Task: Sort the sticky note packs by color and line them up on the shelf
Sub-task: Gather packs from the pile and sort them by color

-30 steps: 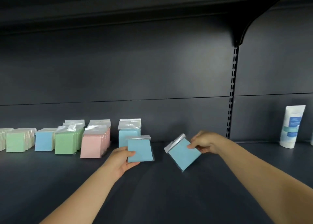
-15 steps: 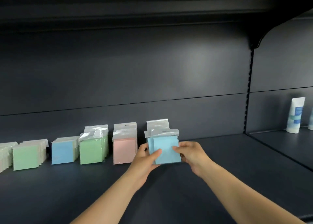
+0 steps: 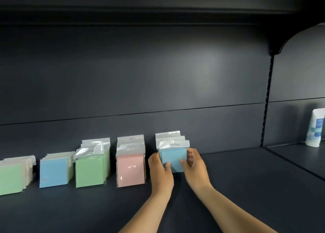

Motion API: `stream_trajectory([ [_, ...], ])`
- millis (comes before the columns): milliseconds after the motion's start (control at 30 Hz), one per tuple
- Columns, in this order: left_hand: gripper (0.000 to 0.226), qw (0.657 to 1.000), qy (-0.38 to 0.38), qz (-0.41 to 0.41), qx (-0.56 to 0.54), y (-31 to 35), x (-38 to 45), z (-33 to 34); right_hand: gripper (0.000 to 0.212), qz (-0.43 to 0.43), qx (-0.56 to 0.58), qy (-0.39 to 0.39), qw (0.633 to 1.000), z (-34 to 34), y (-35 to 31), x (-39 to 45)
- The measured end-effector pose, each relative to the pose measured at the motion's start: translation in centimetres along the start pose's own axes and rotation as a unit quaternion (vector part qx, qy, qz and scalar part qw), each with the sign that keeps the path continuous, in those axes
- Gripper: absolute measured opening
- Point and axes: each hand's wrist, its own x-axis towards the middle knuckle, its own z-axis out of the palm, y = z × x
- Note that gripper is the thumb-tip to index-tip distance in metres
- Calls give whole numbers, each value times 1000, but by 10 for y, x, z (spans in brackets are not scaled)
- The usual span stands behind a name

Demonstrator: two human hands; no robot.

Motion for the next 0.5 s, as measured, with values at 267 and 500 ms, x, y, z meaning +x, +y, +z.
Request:
stream_trajectory([
  [267, 60, 993, -81, -86, 22, -13, 15, 13, 53, 30, -142, -98, 985, 13, 11, 17],
  [500, 60, 992, -83, -86, 43, -17, 17, 13, 48, 30, -142, -101, 984, 16, 13, 20],
])
